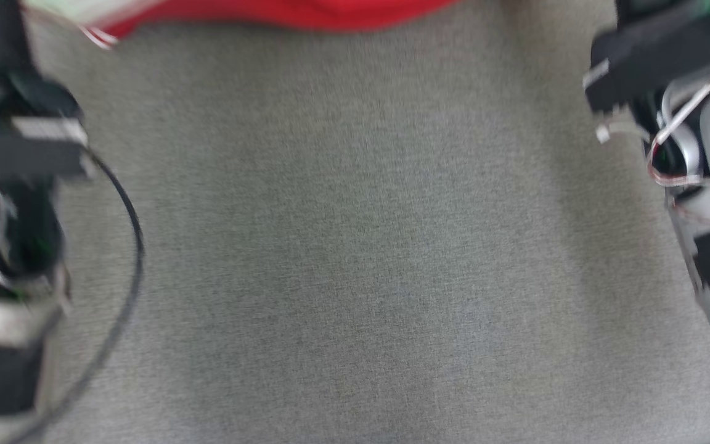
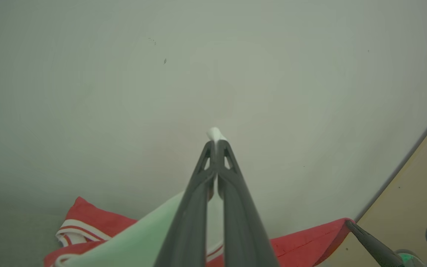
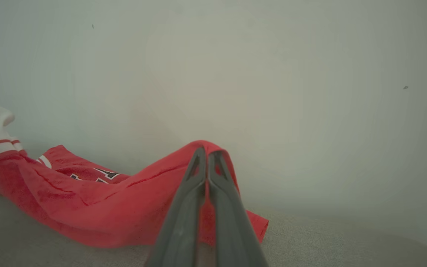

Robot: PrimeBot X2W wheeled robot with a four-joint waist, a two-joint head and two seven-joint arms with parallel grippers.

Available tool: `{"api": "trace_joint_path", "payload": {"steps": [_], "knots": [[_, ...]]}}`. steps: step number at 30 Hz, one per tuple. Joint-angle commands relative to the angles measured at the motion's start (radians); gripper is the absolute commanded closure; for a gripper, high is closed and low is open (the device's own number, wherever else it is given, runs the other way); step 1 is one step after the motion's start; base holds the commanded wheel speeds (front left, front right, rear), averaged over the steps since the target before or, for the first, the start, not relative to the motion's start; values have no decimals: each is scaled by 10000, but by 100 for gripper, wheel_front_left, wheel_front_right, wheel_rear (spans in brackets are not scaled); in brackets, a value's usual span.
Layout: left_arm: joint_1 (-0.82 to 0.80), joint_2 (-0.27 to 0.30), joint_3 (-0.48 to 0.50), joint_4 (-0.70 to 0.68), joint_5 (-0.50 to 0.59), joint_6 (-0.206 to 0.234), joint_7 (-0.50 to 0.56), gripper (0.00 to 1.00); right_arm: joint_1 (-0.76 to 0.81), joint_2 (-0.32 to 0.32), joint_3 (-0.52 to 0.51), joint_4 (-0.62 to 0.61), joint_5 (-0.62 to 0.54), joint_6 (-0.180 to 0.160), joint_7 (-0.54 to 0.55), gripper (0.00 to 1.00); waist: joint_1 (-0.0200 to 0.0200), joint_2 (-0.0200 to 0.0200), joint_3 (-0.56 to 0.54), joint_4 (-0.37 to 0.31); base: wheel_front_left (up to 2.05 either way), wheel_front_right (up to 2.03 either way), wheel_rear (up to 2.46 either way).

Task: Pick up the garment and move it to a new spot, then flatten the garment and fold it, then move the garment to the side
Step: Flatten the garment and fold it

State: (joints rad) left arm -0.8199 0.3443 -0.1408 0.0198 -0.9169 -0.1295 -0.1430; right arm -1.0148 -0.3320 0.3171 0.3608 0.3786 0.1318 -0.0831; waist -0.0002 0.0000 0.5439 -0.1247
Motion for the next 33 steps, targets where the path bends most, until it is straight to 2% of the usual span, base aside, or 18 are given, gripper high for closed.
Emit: {"api": "trace_joint_path", "payload": {"steps": [1,9,15,24,33], "knots": [[633,41,-155,-266,-199,-18,152,100,460,-213,20,-115,190,-29,400,100,2,0,-857,335,0,0,0],[3660,-96,-938,-868,-1190,-6,619,100,2769,-511,-409,-514,650,-29,2233,100,2,0,-2266,666,0,0,0],[5266,-123,-1441,-968,-1854,-7,733,100,4125,-425,-1065,-568,519,-29,2574,100,2,0,-3070,836,0,0,0],[7325,337,-2264,-1290,-2860,-8,979,100,5944,-180,-2200,-595,252,-29,3142,100,2,0,-4079,1082,0,0,0],[8545,818,-3013,-1256,-3480,-8,1387,100,7860,221,-3300,-1344,-57,-29,4437,100,2,0,-4601,1203,0,0,0]]}}
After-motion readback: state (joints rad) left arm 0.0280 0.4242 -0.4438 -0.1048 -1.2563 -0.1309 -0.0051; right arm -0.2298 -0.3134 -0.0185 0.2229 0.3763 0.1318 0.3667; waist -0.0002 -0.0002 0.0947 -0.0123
